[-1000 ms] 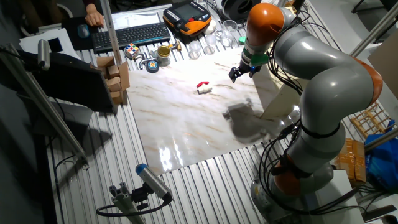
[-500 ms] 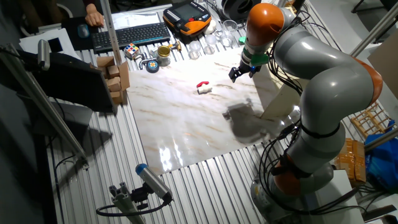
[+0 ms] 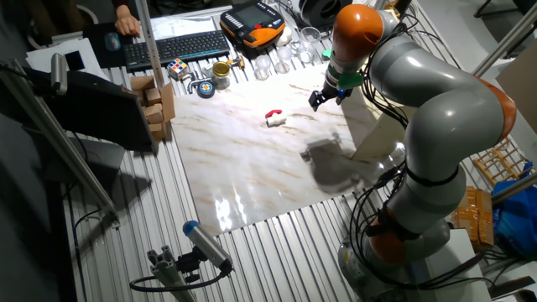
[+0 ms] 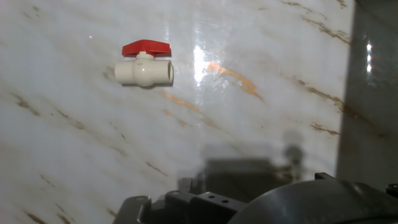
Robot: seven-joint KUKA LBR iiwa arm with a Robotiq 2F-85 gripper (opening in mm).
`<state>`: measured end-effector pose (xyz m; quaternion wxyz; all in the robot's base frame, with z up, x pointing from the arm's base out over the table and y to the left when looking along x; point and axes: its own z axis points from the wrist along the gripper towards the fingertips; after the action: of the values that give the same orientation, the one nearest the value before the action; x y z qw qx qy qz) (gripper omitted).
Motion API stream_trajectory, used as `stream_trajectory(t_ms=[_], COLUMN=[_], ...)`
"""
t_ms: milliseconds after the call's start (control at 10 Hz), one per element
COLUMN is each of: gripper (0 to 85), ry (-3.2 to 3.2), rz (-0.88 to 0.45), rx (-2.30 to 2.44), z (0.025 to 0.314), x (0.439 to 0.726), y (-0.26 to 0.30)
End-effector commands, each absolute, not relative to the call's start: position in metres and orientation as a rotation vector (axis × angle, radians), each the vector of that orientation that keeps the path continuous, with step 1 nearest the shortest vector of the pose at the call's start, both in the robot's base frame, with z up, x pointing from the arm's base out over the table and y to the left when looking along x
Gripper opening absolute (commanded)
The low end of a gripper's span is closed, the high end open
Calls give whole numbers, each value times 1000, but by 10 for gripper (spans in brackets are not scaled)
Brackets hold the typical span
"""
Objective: Put the object on the shelf
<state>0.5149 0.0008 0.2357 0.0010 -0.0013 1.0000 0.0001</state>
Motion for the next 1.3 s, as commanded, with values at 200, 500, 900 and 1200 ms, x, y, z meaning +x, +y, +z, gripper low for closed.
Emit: stream_trajectory(t_ms=[200,500,900,1200], gripper=[0,0,0,0], ry=[3159,3156,3151,3144], rz=[16,14,9,8], rx=[-176,-175,-178,-172], z=[239,240,240,232], x=[516,517,517,521], y=[1,2,2,3])
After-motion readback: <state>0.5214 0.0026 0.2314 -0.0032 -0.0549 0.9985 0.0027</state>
